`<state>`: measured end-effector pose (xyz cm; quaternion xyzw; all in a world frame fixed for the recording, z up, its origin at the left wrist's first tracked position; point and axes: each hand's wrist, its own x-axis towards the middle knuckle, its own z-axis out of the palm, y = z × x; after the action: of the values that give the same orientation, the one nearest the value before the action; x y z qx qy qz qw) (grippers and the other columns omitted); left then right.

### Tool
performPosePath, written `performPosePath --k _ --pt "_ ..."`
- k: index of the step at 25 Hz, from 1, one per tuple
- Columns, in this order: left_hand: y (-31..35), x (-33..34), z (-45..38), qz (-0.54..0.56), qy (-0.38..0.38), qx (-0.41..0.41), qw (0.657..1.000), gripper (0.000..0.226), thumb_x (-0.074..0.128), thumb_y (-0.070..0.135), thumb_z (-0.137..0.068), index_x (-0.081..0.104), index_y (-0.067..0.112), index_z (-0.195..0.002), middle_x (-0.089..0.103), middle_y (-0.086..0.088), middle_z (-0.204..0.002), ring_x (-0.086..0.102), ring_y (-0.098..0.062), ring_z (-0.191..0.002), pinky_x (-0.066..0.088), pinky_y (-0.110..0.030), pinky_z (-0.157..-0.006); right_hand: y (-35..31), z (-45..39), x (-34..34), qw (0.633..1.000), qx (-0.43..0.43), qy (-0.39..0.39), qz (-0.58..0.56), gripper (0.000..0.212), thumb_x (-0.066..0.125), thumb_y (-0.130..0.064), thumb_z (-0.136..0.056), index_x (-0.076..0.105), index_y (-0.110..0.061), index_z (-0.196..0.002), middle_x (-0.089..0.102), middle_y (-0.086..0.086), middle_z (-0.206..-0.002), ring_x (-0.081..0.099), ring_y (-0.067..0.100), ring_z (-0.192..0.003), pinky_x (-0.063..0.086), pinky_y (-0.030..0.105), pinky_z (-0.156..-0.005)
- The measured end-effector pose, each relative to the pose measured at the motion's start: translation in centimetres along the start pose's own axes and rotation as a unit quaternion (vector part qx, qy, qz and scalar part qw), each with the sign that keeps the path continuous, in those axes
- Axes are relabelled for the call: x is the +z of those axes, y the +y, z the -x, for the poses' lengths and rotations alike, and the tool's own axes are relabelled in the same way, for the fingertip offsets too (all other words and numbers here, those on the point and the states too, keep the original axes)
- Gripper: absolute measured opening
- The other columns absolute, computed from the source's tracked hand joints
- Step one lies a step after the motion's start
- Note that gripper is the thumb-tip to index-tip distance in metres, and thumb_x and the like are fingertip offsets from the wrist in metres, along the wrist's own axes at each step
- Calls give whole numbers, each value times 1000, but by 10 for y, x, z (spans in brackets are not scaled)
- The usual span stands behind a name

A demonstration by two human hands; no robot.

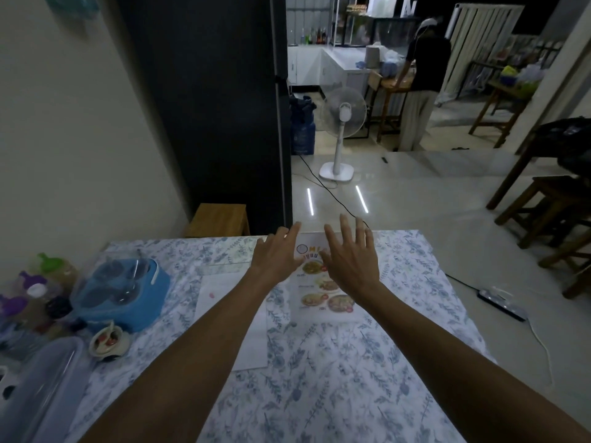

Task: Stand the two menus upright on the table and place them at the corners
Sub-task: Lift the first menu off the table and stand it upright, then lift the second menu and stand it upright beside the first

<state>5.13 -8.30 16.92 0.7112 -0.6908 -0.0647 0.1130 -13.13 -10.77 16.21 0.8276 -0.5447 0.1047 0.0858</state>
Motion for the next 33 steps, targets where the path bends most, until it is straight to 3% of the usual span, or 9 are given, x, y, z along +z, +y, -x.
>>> performPosePath --k 5,11,16,21,27,30,33 --pt "-61 -4 40 42 -29 -5 999 95 63 57 -89 8 23 -159 32 -11 -159 39 -33 -140 30 -55 -114 -58 18 6 999 4 10 31 65 49 -51 -95 35 -17 -149 27 21 -160 24 49 -146 28 62 -115" --pt "-150 12 94 40 -81 -57 994 95 54 62 -92 2 21 -160 24 -11 -162 33 -33 -144 22 -51 -117 -160 40 47 1000 -24 -4 17 64 50 -49 -96 37 -19 -150 34 18 -158 29 46 -145 27 61 -114" --pt "-204 46 123 33 -137 -96 985 95 53 66 -90 5 22 -159 28 -12 -161 36 -36 -142 27 -53 -115 -209 65 95 996 -20 -84 -8 62 56 -45 -93 40 -16 -146 50 18 -146 45 45 -134 41 57 -106" --pt "-245 102 153 152 -227 -221 936 109 60 72 -81 0 24 -159 28 -22 -157 39 -40 -137 36 -52 -110 -221 103 145 962 123 -239 -48 61 46 -49 -95 34 -16 -145 60 15 -132 57 39 -116 46 50 -94" --pt "-246 129 172 179 -174 -266 931 94 64 61 -85 17 20 -155 32 -23 -152 32 -40 -138 39 -49 -108 -227 111 171 953 166 -246 -68 55 49 -45 -95 41 -11 -138 57 16 -133 58 40 -111 50 49 -88" --pt "-239 133 178 173 -141 -262 939 87 66 57 -85 27 18 -151 40 -20 -146 39 -37 -132 44 -48 -103 -237 114 171 947 177 -240 -117 53 54 -41 -94 43 -11 -136 55 18 -131 55 40 -111 52 48 -85" --pt "-235 134 182 235 -103 -284 924 69 73 48 -83 45 16 -138 51 -16 -135 51 -31 -122 48 -40 -95 -247 113 164 898 294 -230 -233 54 57 -40 -91 46 -11 -136 51 21 -132 48 43 -118 47 48 -93"
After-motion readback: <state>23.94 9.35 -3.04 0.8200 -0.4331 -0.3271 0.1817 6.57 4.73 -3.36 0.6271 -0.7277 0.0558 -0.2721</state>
